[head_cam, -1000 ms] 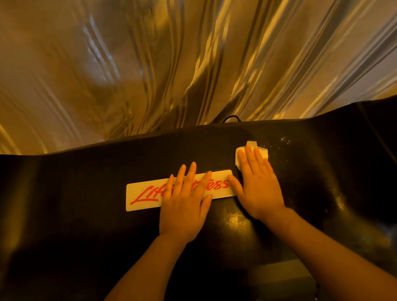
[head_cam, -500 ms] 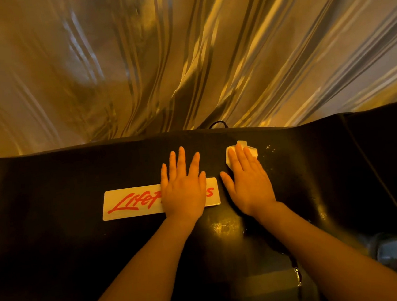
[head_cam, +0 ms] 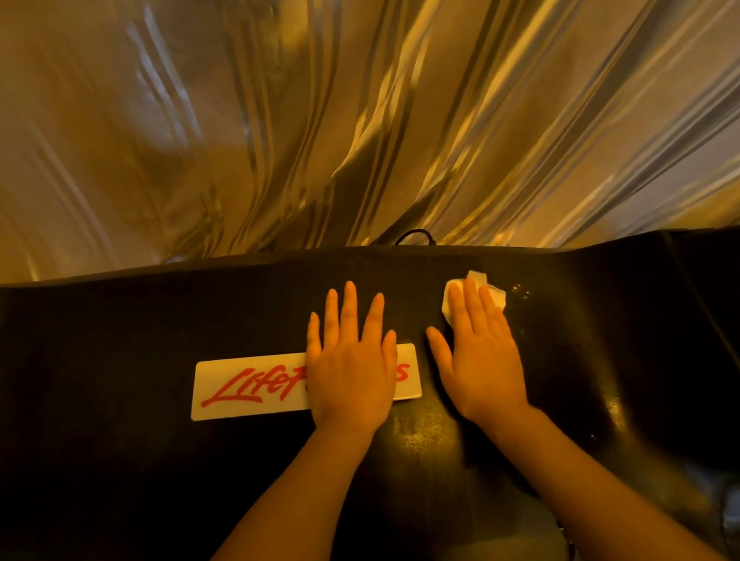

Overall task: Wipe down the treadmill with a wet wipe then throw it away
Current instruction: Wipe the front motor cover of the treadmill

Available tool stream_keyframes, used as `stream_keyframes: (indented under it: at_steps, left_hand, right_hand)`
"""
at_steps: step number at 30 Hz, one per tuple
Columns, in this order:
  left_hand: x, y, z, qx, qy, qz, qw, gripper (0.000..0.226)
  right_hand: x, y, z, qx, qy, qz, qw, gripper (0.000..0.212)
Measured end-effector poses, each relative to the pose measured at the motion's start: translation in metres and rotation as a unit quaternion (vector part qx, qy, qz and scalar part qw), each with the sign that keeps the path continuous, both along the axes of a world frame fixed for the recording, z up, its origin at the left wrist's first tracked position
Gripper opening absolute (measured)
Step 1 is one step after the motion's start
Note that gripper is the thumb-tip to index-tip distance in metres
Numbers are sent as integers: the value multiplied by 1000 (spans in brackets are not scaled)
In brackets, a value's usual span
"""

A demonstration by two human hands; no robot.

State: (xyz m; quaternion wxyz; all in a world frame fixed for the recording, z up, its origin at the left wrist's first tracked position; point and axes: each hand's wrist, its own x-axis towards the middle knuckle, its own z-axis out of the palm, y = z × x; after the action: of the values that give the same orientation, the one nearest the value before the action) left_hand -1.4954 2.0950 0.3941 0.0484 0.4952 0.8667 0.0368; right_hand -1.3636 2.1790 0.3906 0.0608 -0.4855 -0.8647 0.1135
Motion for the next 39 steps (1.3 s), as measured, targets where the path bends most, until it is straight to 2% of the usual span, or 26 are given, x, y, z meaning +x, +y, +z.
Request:
stream_keyframes:
  at_steps: [7, 12, 21, 30, 39]
  left_hand:
    - [0, -1, 0, 3, -4, -4, 1000, 57]
    - [0, -3, -1, 13, -6, -8, 1000, 58]
    - [0, -3, 1, 9, -12, -13, 1000, 57]
    - [-2, -5, -1, 17, -18, -17, 1000, 59]
    - [-1, -4, 0, 13, -14, -19, 1000, 58]
  right_hand:
    - [25, -28, -7, -7, -10, 12, 1000, 81]
    - [17, -9, 0, -12, -21, 2, 1000, 84]
    - [-10, 44, 9, -20, -21, -23, 999, 74]
    - [20, -4, -2, -7, -22, -13, 1000, 89]
    - [21, 1, 2, -11, -31, -2, 999, 87]
